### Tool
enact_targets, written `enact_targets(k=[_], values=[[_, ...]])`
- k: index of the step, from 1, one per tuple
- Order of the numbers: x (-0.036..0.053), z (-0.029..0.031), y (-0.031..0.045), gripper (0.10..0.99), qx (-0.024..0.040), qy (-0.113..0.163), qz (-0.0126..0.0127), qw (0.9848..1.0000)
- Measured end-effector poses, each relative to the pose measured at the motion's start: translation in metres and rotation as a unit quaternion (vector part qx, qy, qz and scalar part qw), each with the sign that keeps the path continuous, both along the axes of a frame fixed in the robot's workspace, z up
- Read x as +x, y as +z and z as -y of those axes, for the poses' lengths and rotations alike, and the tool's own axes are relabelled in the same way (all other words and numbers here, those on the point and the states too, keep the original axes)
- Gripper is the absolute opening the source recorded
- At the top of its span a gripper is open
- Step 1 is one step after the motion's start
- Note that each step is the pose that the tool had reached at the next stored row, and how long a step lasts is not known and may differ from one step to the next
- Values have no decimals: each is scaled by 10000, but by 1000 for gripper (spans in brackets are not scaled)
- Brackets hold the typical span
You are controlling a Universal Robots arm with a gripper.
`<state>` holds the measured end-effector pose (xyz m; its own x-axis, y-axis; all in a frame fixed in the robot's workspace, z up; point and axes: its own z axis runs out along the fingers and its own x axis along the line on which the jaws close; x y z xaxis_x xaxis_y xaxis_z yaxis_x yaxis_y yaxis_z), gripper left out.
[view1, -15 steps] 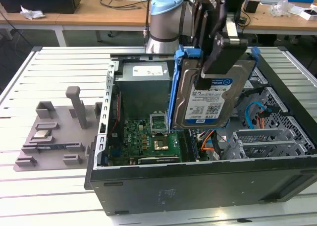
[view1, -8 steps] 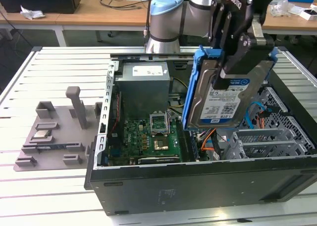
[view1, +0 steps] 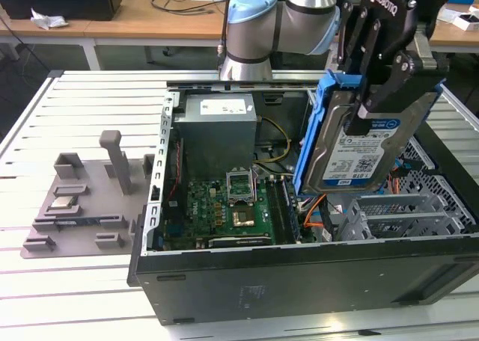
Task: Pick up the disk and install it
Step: 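Pick up the disk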
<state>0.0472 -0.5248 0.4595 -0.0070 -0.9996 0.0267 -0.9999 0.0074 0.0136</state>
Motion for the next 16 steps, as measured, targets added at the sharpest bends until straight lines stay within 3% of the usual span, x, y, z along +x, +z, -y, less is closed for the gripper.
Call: enact_targets(k=[10, 16], values=[[329, 11, -7, 361, 0, 0, 0, 10000], [430, 148, -12, 361, 0, 0, 0, 10000]])
